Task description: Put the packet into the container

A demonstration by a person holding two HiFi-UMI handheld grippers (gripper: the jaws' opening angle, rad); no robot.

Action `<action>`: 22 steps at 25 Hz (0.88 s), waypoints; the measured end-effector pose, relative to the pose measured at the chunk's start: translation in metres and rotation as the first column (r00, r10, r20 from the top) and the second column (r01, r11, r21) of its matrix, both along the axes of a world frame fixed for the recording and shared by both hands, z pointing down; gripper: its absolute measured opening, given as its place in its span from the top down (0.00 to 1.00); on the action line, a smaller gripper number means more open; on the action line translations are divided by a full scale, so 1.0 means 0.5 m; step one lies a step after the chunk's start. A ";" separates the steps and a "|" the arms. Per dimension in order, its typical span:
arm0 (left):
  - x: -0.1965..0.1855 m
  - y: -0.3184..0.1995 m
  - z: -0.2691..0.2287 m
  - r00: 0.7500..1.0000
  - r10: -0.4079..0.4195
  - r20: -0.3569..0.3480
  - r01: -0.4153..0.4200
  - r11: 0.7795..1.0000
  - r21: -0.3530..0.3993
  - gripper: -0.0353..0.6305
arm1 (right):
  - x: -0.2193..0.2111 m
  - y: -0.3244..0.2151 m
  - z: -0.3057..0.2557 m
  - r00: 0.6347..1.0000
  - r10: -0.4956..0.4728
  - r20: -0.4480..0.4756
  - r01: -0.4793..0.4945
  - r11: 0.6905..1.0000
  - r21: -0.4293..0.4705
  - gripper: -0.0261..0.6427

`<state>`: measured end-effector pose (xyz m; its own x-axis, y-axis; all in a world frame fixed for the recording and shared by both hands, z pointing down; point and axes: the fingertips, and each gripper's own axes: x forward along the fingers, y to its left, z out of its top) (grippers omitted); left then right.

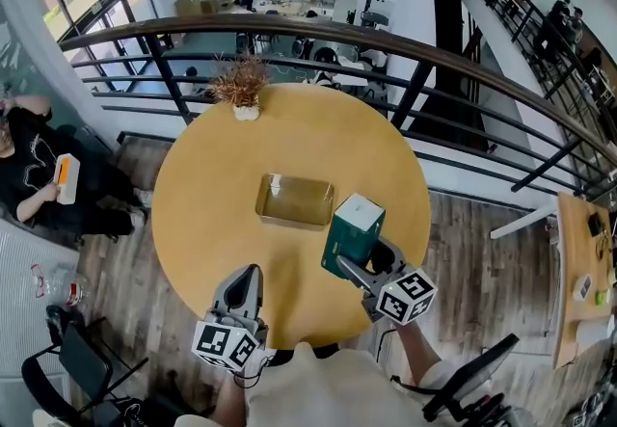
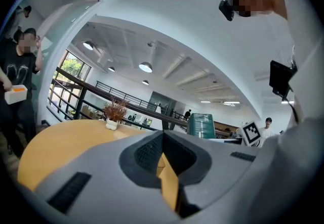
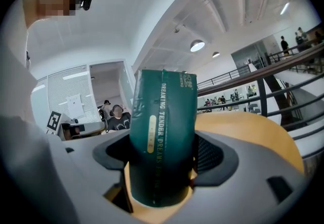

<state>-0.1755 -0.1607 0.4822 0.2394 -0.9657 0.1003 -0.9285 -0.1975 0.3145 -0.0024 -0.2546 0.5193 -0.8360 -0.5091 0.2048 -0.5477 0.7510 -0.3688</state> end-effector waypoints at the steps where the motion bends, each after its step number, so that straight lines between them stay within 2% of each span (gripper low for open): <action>1: 0.002 -0.003 0.005 1.000 0.003 -0.004 -0.003 1.000 -0.007 0.94 | -0.003 -0.004 0.007 1.000 -0.009 -0.018 0.009 1.000 0.002 0.41; 7: 0.001 -0.017 0.037 0.999 0.002 -0.037 -0.004 0.999 -0.054 0.94 | -0.039 -0.044 0.041 0.988 -0.086 -0.127 0.084 0.996 -0.015 0.41; 15: -0.009 -0.001 0.064 0.997 -0.038 -0.070 0.031 0.995 -0.098 0.94 | -0.068 -0.137 0.074 0.967 -0.137 -0.216 0.134 0.991 -0.028 0.41; 19: -0.015 0.005 0.068 0.996 -0.054 -0.075 0.046 0.993 -0.111 0.94 | -0.099 -0.198 0.067 0.920 -0.200 -0.339 0.214 0.977 0.007 0.41; 22: -0.017 0.009 0.069 0.995 -0.062 -0.077 0.053 0.992 -0.113 0.94 | -0.138 -0.228 0.077 0.849 -0.272 -0.454 0.313 0.950 0.017 0.41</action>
